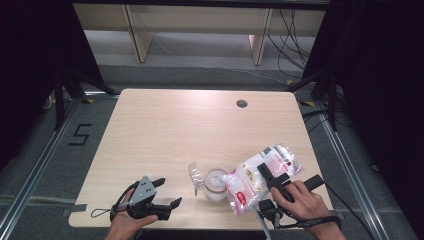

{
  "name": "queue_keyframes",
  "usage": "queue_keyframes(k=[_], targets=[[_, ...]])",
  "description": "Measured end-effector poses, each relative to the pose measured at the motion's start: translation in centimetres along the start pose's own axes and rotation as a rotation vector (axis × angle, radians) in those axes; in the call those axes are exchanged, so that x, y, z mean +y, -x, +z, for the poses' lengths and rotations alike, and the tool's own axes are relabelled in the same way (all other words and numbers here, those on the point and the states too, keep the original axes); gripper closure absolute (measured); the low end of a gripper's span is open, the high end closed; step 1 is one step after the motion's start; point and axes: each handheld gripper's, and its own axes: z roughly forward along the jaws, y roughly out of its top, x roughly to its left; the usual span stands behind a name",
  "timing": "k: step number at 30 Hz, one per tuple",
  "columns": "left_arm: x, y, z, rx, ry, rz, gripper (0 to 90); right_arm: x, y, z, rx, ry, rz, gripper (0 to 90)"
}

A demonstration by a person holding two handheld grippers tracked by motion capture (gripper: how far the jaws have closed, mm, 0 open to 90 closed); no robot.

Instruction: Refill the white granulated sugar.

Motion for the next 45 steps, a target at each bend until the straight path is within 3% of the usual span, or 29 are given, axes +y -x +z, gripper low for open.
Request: queue_keyframes(k=[12,15,21,23,29,30,31,32,36,37,38,40,42,45], targets=[[0.0,0.0,0.0,0.001,-0.001,0.001,15.3,-0.2,0.2,0.0,-0.004,0.010,-0.005,73.4],[0.0,0.0,0.0,0.001,0.001,0.001,15.3,-0.1,-0.2,-0.1,0.003,0.001,0.050,73.4],[0.0,0.0,0.0,0.000,0.002,0.000,15.3,-0.2,-0.5,0.2,0.001,0.015,0.066,73.5],[0.0,0.0,0.0,-0.001,0.000,0.001,15.2,-0.4,-0.3,0.3,0.003,0.046,0.073,73.5],[0.0,0.0,0.0,-0.001,0.007,0.000,15.2,-1.1,-0.6,0.5,-0.005,0.095,0.207,74.1],[0.0,0.0,0.1,-0.001,0.007,0.000,15.3,-1.1,-0.9,0.5,0.006,0.092,0.265,74.3],[0.0,0.0,0.0,0.000,0.005,-0.001,15.3,-1.2,-0.5,0.6,-0.004,0.108,0.227,74.5],[0.0,0.0,0.1,0.000,0.007,-0.002,15.3,-1.3,-0.5,0.8,-0.013,0.121,0.237,74.6],[0.0,0.0,0.0,0.000,0.007,-0.002,15.3,-1.5,-0.7,1.2,-0.001,0.149,0.338,75.2],[0.0,0.0,0.0,0.000,0.007,-0.003,15.3,-1.5,-0.9,1.3,0.015,0.148,0.383,75.3],[0.0,0.0,0.0,0.000,0.007,-0.004,15.2,-1.7,-0.8,1.4,0.010,0.164,0.390,75.7],[0.0,0.0,0.0,0.001,0.009,-0.005,15.2,-1.7,-1.2,1.6,0.025,0.167,0.462,76.4],[0.0,0.0,0.1,0.001,0.007,-0.005,15.3,-1.5,-1.6,1.8,0.044,0.167,0.508,77.1],[0.0,0.0,0.0,-0.001,0.009,-0.002,15.2,-1.5,-1.6,2.2,0.067,0.174,0.540,77.5]])
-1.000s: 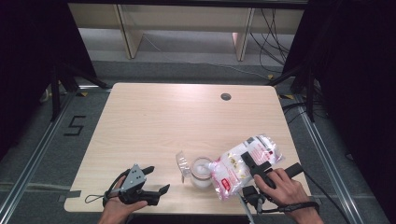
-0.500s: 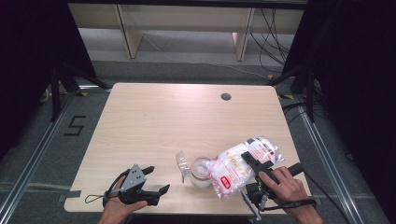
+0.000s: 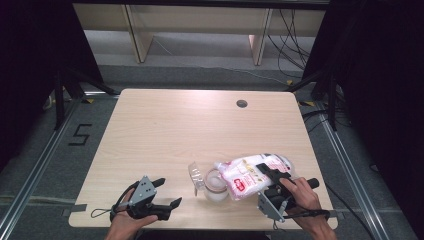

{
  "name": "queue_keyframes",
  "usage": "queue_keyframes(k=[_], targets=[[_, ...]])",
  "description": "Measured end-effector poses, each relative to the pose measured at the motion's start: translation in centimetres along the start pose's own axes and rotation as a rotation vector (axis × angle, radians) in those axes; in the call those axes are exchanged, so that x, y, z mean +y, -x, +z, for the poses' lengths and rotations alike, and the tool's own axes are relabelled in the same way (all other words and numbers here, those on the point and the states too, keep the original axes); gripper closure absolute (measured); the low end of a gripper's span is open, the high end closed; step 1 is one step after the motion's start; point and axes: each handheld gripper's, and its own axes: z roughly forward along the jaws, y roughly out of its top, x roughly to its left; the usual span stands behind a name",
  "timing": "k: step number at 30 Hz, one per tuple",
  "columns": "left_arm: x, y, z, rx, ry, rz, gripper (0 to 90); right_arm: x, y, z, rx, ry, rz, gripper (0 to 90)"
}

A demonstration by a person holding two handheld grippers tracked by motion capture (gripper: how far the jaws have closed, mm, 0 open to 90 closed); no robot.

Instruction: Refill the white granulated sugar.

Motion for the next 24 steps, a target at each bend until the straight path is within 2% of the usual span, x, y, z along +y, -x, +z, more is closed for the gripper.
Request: queue_keyframes(k=[1,2,3,4,5,6,7,10,12,13,14,16,18,21,22,23,24], targets=[[0.0,0.0,0.0,0.000,0.001,0.000,15.2,-0.1,-0.4,0.1,0.004,-0.011,0.059,77.6],[0.0,0.0,0.0,0.000,0.001,-0.002,15.3,-0.1,-0.1,0.3,0.006,0.000,0.016,77.8],[0.0,0.0,0.0,0.001,0.001,-0.003,15.3,-0.2,-0.5,0.3,0.011,-0.007,0.077,77.9],[0.0,0.0,0.0,0.001,0.001,-0.002,15.3,-0.3,-0.5,0.4,0.018,-0.005,0.096,77.9],[0.0,0.0,0.0,0.001,0.001,-0.003,15.3,-0.3,-0.1,0.6,0.012,0.011,0.060,78.0],[0.0,0.0,0.0,0.000,0.001,-0.002,15.3,-0.5,-0.6,0.6,0.020,0.004,0.168,78.0],[0.0,0.0,0.0,0.001,-0.001,-0.002,15.3,-0.7,-0.6,0.7,0.025,0.025,0.221,78.0],[0.0,0.0,0.0,0.001,-0.002,0.001,15.3,-1.3,-0.5,0.9,0.031,0.041,0.278,78.2],[0.0,0.0,0.0,0.000,0.003,-0.002,15.3,-1.7,-0.4,1.1,0.037,0.051,0.333,78.3],[0.0,0.0,0.0,0.001,-0.001,-0.002,15.3,-2.0,-0.4,1.3,0.038,0.071,0.349,78.3],[0.0,0.0,0.0,0.002,-0.001,-0.002,15.3,-2.1,-0.4,1.3,0.040,0.054,0.390,78.5],[0.0,0.0,0.0,0.001,0.000,-0.002,15.3,-2.3,-0.5,1.3,0.048,0.043,0.432,78.7],[0.0,0.0,0.0,0.001,0.001,-0.003,15.3,-2.7,-0.5,1.7,0.062,0.062,0.476,78.9],[0.0,0.0,-0.1,0.009,-0.006,-0.001,15.3,-3.5,-0.7,2.1,0.072,0.081,0.607,79.1],[0.0,0.0,0.0,0.004,0.003,-0.001,15.2,-3.8,-0.6,2.3,0.075,0.093,0.612,79.3],[0.0,0.0,0.0,0.000,0.000,-0.002,15.2,-3.9,-0.7,2.4,0.077,0.090,0.655,79.4],[0.0,0.0,0.0,-0.001,0.003,-0.003,15.2,-4.1,-0.7,2.7,0.076,0.094,0.665,79.4]])
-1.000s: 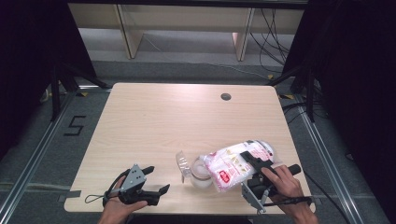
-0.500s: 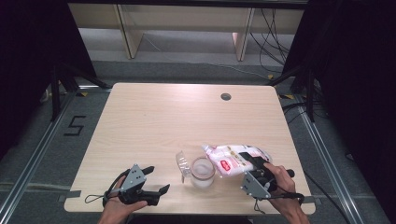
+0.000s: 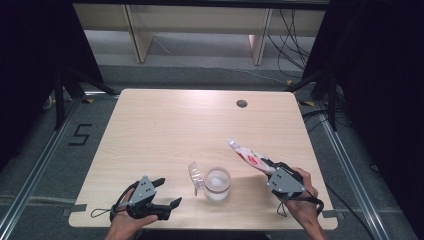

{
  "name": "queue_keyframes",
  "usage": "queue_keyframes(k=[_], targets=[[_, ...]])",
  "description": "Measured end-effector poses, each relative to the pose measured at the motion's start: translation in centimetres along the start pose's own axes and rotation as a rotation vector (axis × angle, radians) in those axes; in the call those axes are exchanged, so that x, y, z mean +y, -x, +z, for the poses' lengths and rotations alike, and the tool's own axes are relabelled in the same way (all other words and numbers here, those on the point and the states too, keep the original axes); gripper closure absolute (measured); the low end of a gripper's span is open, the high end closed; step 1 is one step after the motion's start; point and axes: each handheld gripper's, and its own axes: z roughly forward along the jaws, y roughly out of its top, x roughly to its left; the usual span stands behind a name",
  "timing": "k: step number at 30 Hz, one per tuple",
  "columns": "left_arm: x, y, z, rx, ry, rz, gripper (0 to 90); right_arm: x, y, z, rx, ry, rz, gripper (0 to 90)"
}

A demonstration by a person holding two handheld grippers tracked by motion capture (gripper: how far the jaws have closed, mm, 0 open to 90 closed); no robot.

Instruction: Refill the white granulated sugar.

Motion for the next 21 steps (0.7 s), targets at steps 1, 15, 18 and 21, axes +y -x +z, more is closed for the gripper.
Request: queue_keyframes(k=[1,15,18,21], targets=[[0.0,0.0,0.0,0.000,-0.001,-0.001,15.3,-0.2,0.1,0.2,0.010,0.004,0.031,79.5],[0.0,-0.1,-0.1,0.007,0.000,-0.002,15.2,-3.2,2.4,2.5,0.018,0.081,0.328,79.9],[0.1,0.0,-0.1,0.003,0.002,-0.001,15.3,-3.7,2.7,3.1,0.024,0.095,0.374,79.9],[0.1,0.0,-0.2,0.009,-0.001,-0.001,15.3,-4.2,3.0,3.5,0.024,0.100,0.411,80.0]])
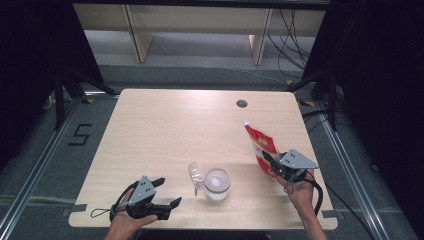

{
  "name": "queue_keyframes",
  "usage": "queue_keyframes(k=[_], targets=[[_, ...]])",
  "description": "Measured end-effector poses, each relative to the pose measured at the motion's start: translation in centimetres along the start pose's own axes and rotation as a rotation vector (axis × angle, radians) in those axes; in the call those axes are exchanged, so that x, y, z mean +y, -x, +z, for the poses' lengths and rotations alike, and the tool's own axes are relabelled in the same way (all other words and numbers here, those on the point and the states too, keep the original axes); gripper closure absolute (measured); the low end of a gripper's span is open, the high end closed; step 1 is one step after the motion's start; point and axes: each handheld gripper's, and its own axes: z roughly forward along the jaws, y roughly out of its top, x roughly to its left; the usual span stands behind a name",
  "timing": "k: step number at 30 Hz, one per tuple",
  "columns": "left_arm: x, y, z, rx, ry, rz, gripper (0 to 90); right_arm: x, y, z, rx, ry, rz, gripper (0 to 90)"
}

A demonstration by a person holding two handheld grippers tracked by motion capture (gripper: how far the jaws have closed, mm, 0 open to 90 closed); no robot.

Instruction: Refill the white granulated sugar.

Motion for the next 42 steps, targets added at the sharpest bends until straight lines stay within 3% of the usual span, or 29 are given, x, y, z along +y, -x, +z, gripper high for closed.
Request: queue_keyframes(k=[3,4,6,9,12,13,14,15,18,19,21,24,26,28,30,33,34,35,36,39,41,42], targets=[[0.0,0.0,0.0,-0.002,0.001,-0.003,15.3,-0.4,0.5,0.5,-0.004,0.019,0.023,80.0],[0.0,0.0,0.0,-0.002,0.002,-0.002,15.2,-0.5,0.4,0.6,0.011,0.014,0.060,80.0],[0.0,0.0,0.0,0.000,0.001,0.000,15.3,-0.7,0.5,0.8,0.012,0.022,0.086,80.1],[0.0,0.0,-0.1,0.001,-0.001,-0.002,15.3,-1.0,0.8,1.0,-0.004,0.045,0.097,80.1],[0.0,0.0,0.0,-0.004,0.007,0.003,15.2,-1.3,0.7,0.9,0.017,0.041,0.146,80.1],[0.0,0.0,0.0,-0.005,0.007,-0.002,15.3,-1.5,0.9,0.9,0.019,0.053,0.122,80.1],[0.0,0.0,0.0,-0.005,0.008,-0.001,15.2,-1.6,1.0,0.8,0.010,0.051,0.143,80.1],[0.0,0.0,0.0,-0.004,0.007,-0.002,15.2,-1.7,1.1,0.8,0.005,0.052,0.128,80.0],[0.0,-0.1,0.0,-0.003,0.008,-0.004,15.3,-1.8,1.1,0.5,0.006,0.040,0.179,79.9],[0.0,-0.1,0.0,-0.003,0.009,-0.004,15.3,-1.9,1.3,0.4,-0.004,0.049,0.142,79.9],[0.0,0.0,0.0,-0.005,0.008,-0.004,15.2,-1.9,1.1,0.1,0.017,0.022,0.150,79.9],[0.0,-0.1,0.0,-0.004,0.008,-0.003,15.2,-2.0,1.3,0.1,-0.002,0.049,0.117,79.8],[0.0,-0.1,0.0,-0.004,0.009,-0.003,15.2,-2.1,1.2,-0.2,0.010,0.026,0.156,79.9],[0.0,-0.1,0.0,-0.004,0.009,-0.002,15.2,-2.2,1.5,-0.3,0.002,0.039,0.122,79.7],[0.0,-0.1,0.0,-0.004,0.008,-0.003,15.3,-2.3,1.5,-0.5,0.006,0.037,0.126,79.6],[0.0,0.0,0.0,0.001,0.000,0.001,15.3,-2.6,1.3,-0.9,0.006,0.039,0.173,79.5],[0.0,0.0,0.0,0.002,-0.001,0.001,15.3,-2.8,1.4,-0.9,0.003,0.049,0.169,79.3],[0.0,0.0,0.1,-0.002,0.001,0.000,15.3,-3.0,1.1,-1.2,0.009,0.024,0.230,79.2],[0.0,0.0,0.2,-0.005,0.013,-0.001,15.3,-3.1,1.1,-1.2,0.020,0.032,0.242,79.2],[0.0,0.0,0.2,-0.003,-0.007,0.006,15.3,-3.1,0.8,-0.9,0.004,0.040,0.254,79.1],[0.0,0.0,0.2,-0.004,-0.008,0.008,15.3,-3.1,0.9,-0.6,0.003,0.062,0.235,78.9],[0.0,0.0,0.2,-0.004,-0.007,0.006,15.2,-3.1,0.7,-0.6,0.003,0.059,0.261,78.8]])
